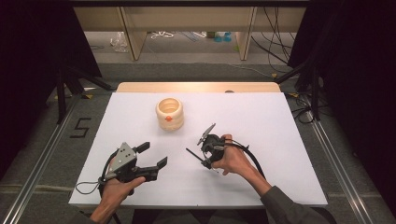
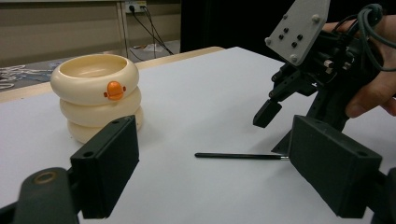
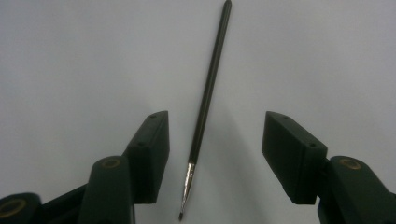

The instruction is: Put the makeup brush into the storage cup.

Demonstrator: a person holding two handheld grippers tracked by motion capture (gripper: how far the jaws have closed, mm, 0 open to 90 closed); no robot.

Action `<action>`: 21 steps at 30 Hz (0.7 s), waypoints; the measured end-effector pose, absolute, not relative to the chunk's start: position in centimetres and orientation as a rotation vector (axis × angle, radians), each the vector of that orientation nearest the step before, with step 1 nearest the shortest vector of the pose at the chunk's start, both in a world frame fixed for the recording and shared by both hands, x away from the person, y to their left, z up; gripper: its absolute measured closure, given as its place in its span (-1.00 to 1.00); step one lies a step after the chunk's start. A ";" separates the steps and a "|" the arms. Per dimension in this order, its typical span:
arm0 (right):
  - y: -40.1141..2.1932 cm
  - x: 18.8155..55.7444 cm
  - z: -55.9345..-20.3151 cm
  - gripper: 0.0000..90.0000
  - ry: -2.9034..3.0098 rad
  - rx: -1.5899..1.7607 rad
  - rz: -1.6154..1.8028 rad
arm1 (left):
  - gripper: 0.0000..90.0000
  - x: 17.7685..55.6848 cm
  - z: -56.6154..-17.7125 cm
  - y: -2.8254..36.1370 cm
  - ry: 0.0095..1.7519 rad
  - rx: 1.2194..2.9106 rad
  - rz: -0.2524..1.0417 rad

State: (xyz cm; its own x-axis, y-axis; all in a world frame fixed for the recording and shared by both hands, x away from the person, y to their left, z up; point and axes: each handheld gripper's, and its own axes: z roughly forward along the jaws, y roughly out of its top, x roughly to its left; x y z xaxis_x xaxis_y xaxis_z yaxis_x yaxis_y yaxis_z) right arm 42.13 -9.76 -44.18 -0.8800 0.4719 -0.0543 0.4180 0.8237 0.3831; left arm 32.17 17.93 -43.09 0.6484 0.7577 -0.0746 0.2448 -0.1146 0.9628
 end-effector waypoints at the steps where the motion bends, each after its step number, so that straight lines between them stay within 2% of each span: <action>1: -9.8 42.1 -44.2 -0.02 2.859 0.702 0.550 | -0.65 32.2 -43.1 17.9 0.829 1.673 0.535; 21: -8.6 43.0 -45.1 0.22 2.946 0.696 0.424 | -0.65 32.1 -43.1 17.8 0.832 1.668 0.525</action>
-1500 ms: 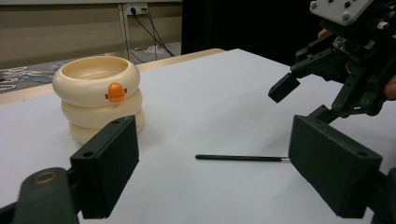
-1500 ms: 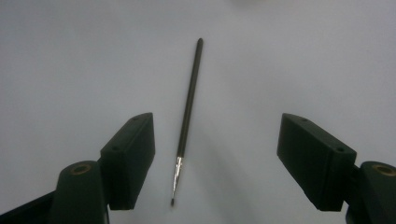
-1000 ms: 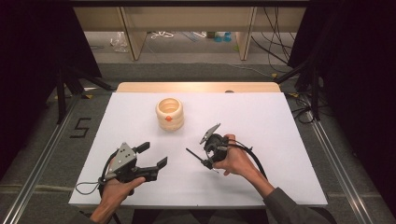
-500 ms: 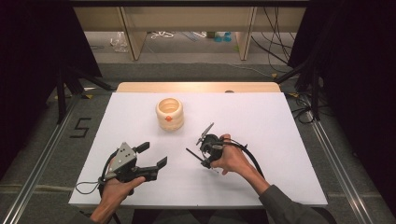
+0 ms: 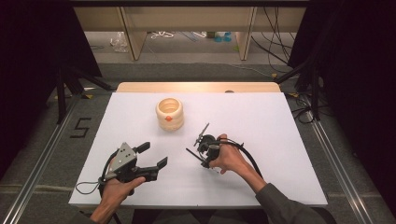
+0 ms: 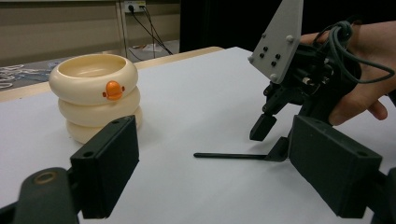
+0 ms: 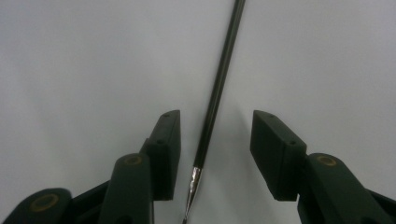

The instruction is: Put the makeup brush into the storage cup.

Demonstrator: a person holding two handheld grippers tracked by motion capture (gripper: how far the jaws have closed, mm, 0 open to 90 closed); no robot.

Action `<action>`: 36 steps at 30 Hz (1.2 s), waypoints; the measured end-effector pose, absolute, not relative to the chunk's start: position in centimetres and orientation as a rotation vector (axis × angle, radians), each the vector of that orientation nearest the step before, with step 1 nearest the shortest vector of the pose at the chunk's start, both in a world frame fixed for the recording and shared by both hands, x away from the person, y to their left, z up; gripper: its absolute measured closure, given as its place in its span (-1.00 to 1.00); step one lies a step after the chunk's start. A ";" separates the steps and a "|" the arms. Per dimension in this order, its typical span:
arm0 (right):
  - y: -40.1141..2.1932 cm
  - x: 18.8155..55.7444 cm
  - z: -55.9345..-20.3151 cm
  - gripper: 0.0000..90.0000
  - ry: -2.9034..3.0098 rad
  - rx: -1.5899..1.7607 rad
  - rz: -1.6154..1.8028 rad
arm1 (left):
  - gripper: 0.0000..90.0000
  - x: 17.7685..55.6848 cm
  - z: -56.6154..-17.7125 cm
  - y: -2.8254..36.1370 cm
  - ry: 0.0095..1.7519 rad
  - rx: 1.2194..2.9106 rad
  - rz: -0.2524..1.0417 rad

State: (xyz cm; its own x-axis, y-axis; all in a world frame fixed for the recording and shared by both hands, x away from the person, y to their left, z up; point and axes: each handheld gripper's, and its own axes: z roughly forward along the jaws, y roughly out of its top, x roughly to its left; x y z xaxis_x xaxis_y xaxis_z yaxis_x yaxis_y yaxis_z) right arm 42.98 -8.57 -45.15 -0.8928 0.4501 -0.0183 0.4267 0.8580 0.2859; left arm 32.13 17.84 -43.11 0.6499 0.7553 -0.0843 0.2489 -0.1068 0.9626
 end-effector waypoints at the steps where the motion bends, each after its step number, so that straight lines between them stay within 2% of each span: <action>1: -8.5 43.0 -45.2 0.24 2.950 0.698 0.417 | -0.65 32.1 -43.1 17.8 0.833 1.667 0.524; 14: -8.1 43.5 -45.4 0.46 2.979 0.729 0.380 | -0.65 32.1 -43.1 17.8 0.834 1.662 0.521; 36: -7.6 43.5 -45.7 0.63 2.998 0.715 0.331 | -0.65 32.1 -43.1 17.8 0.829 1.666 0.523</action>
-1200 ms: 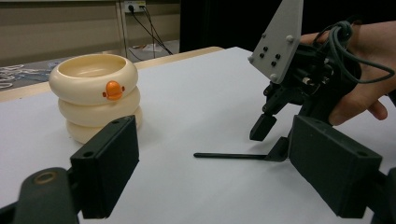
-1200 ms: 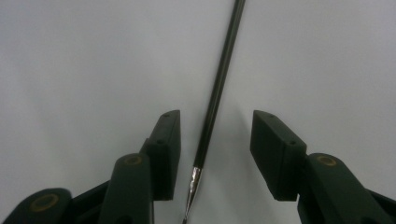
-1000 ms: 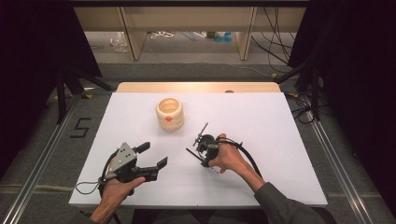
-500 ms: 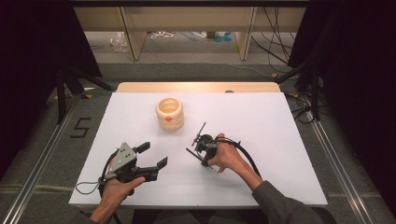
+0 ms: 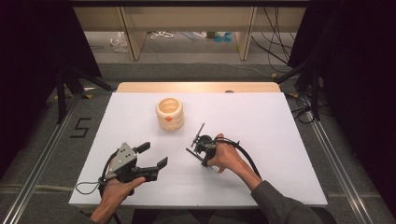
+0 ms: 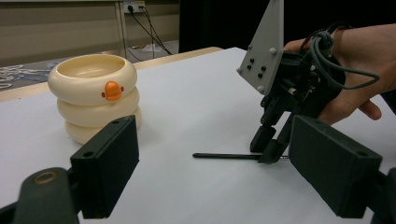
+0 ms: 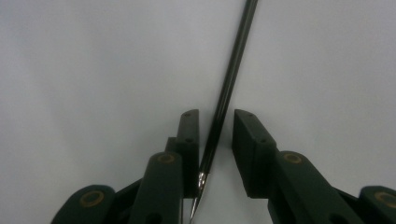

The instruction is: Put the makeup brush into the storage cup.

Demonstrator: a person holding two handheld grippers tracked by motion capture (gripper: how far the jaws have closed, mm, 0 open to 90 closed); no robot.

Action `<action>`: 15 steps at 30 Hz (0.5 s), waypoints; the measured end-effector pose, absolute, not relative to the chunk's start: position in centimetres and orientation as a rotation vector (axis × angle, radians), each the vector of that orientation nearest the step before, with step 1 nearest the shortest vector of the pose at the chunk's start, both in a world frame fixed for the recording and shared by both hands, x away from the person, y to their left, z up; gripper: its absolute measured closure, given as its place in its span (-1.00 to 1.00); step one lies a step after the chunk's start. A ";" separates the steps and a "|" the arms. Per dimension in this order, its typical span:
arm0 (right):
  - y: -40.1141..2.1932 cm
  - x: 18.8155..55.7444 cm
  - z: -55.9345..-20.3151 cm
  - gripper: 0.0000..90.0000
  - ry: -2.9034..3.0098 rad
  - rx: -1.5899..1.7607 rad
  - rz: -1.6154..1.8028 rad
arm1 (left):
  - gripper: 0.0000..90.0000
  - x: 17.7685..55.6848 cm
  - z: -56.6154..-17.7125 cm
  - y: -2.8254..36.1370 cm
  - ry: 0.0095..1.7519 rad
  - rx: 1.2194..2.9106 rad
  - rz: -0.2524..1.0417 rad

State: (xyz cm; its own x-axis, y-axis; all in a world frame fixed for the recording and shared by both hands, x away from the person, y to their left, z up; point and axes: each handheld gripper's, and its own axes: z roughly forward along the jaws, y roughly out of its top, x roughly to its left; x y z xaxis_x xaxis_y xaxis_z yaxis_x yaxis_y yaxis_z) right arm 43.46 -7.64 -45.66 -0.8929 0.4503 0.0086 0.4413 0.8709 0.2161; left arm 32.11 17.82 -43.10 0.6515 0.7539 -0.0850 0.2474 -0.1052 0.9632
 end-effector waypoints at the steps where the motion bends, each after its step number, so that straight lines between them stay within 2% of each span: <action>1: -7.6 43.5 -45.7 0.64 2.997 0.704 0.331 | -0.65 32.1 -43.1 17.8 0.830 1.666 0.523; 15: -7.6 43.7 -45.8 0.78 3.006 0.640 0.337 | -0.65 32.1 -43.1 17.8 0.825 1.671 0.525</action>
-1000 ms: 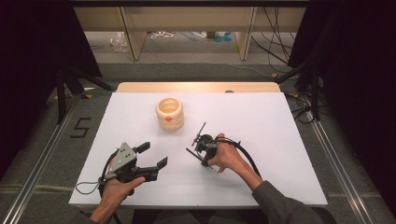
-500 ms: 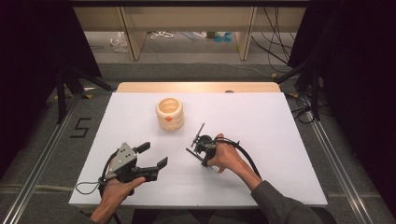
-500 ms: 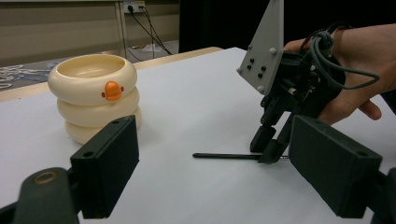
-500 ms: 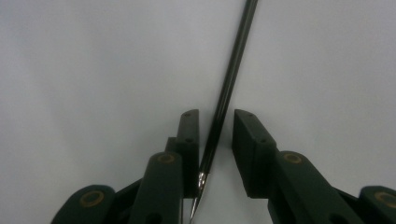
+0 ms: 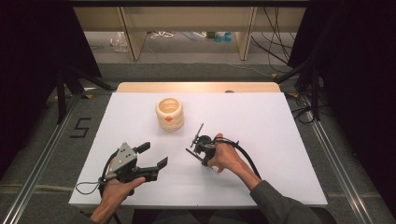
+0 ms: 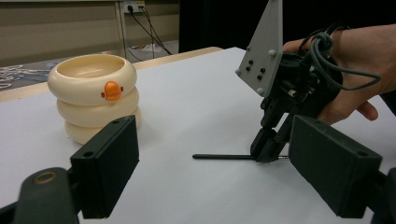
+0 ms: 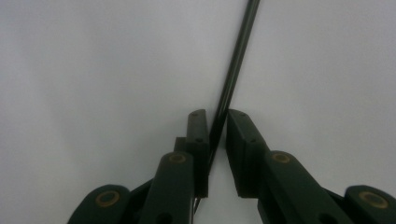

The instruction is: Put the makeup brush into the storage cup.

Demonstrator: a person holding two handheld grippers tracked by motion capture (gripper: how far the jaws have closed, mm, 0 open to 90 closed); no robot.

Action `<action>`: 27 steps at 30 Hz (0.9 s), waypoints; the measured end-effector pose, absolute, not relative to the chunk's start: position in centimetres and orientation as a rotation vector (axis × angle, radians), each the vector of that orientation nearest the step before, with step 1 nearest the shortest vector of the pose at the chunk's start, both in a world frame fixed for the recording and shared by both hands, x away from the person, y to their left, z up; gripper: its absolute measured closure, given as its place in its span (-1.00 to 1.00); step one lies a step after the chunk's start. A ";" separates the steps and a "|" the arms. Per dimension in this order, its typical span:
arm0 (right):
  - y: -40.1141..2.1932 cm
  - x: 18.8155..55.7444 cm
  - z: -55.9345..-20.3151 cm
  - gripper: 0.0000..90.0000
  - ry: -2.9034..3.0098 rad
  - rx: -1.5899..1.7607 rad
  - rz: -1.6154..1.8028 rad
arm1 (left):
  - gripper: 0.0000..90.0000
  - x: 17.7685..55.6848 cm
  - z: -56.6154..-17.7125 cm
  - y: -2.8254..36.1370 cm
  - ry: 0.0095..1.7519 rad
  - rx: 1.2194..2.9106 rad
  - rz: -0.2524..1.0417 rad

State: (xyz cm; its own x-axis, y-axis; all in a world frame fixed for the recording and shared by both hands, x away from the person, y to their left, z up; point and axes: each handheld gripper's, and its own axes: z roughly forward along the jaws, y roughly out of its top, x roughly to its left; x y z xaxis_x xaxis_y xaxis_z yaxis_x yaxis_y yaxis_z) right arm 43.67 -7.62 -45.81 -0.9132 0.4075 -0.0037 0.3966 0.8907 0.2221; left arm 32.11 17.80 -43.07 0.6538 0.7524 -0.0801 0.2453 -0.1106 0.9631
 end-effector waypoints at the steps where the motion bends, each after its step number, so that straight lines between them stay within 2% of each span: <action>1: -7.5 43.6 -45.7 0.79 3.008 0.676 0.331 | -0.65 32.1 -43.1 17.8 0.827 1.669 0.524; 13: -7.5 43.8 -45.8 0.90 3.023 0.661 0.328 | -0.65 32.1 -43.1 17.7 0.827 1.677 0.521; 27: -7.4 43.5 -45.7 0.91 3.007 0.585 0.329 | -0.65 32.2 -43.2 17.7 0.818 1.684 0.515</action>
